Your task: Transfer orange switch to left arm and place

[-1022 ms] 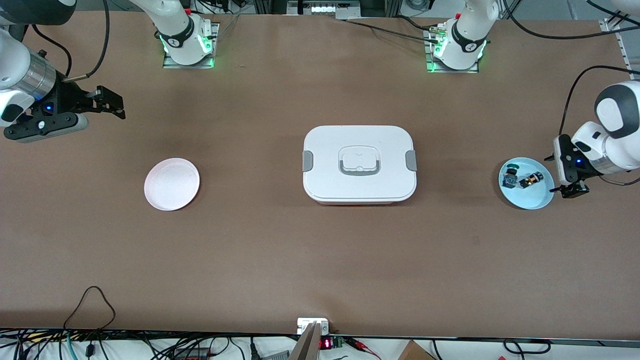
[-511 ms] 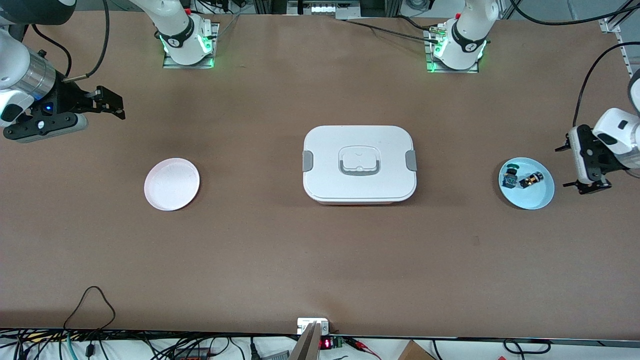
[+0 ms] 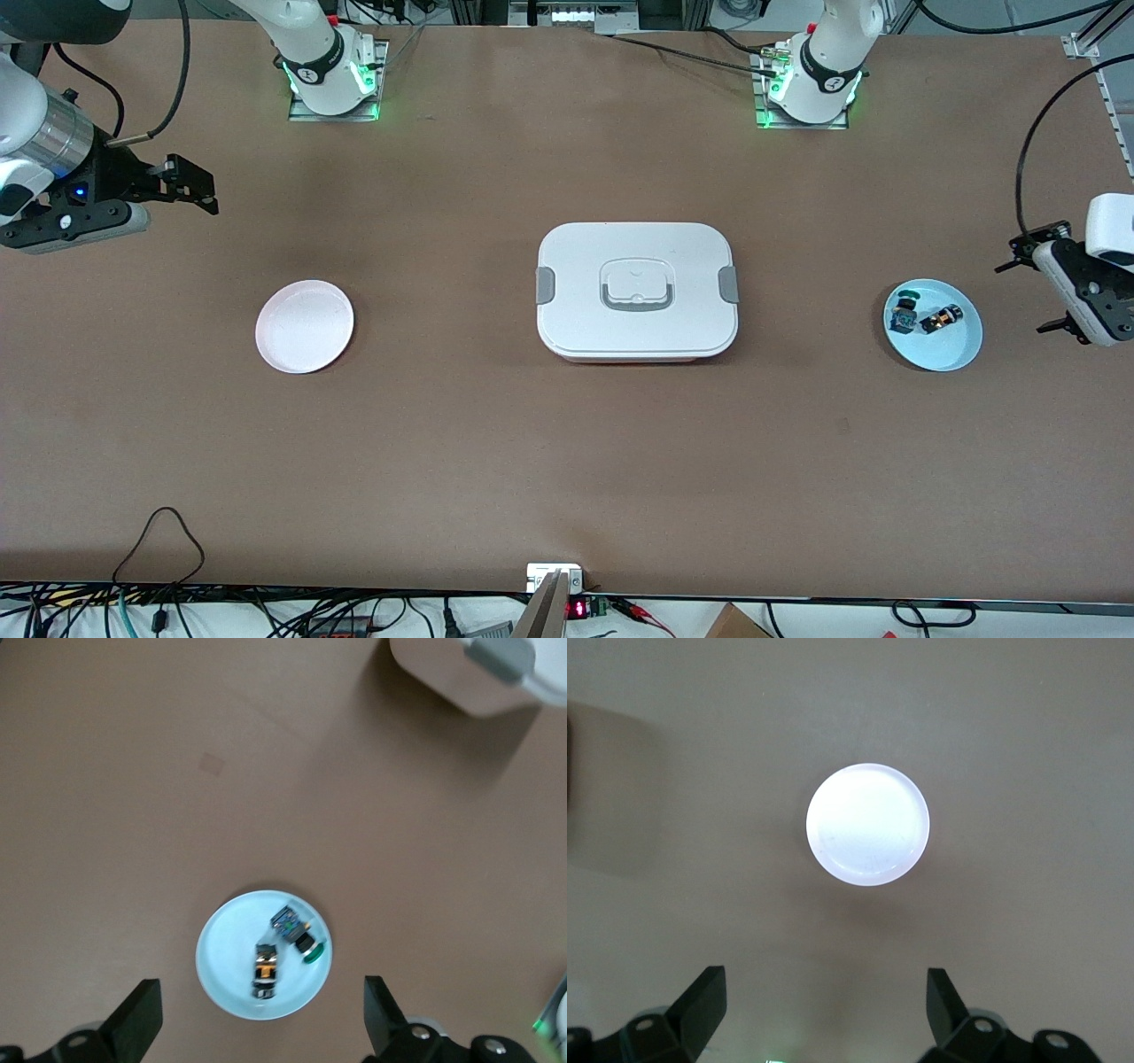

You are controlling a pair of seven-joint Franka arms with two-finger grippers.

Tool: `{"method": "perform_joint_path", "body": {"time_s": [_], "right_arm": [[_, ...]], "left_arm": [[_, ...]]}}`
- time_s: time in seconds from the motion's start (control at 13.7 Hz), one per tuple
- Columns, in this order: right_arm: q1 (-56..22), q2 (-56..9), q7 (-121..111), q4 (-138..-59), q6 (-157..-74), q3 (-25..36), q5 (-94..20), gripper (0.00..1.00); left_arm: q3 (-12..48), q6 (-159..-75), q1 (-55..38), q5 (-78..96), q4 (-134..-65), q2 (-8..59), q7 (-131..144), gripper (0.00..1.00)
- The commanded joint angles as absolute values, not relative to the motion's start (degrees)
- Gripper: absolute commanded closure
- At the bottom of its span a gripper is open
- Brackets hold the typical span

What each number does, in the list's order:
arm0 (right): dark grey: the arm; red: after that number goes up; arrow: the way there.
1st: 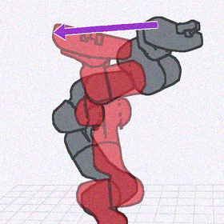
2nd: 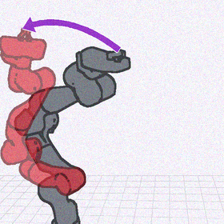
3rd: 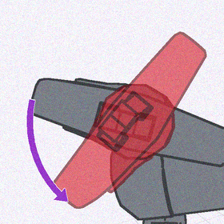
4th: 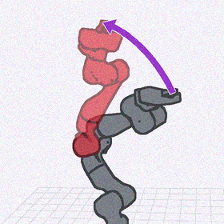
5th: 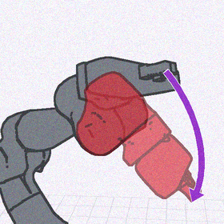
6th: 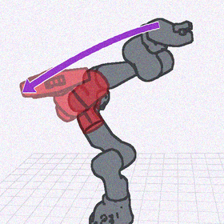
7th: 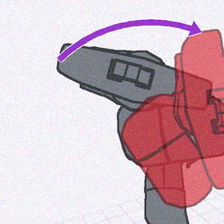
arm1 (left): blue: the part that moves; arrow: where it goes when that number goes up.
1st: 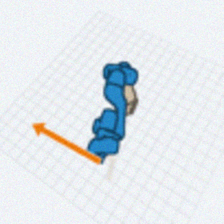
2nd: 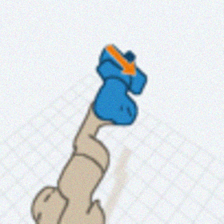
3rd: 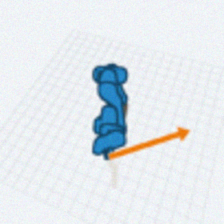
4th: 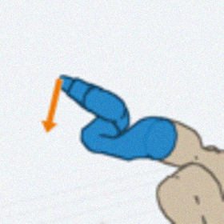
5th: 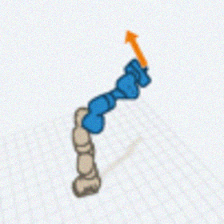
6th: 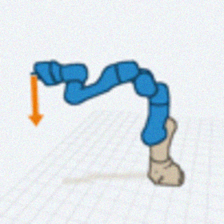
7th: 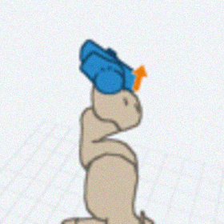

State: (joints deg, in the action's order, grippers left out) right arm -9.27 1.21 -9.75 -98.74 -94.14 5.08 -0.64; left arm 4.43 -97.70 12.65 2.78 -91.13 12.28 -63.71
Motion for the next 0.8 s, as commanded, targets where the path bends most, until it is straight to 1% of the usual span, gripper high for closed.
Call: {"method": "perform_joint_path", "body": {"time_s": [0.0,0.15,0.29,0.73], "right_arm": [[-8.9,1.5,-10.0,-98.6,-97.0,4.8,-1.4,0.0],[-8.9,1.1,-10.1,-98.7,-97.6,4.7,-1.4,0.0],[-9.0,1.1,-10.2,-98.7,-98.1,4.7,-1.3,0.0],[-8.9,1.1,-10.2,-98.9,-96.7,4.7,-1.3,0.0]], "left_arm": [[6.4,-93.2,12.6,3.0,-87.4,12.6,-48.5,0.0],[7.8,-93.1,12.6,2.9,-86.9,12.6,-35.9,0.0],[9.1,-91.0,12.6,2.2,-86.5,12.4,-29.1,0.0],[11.4,-88.2,12.1,-1.3,-86.2,11.7,-21.1,0.0]]}}
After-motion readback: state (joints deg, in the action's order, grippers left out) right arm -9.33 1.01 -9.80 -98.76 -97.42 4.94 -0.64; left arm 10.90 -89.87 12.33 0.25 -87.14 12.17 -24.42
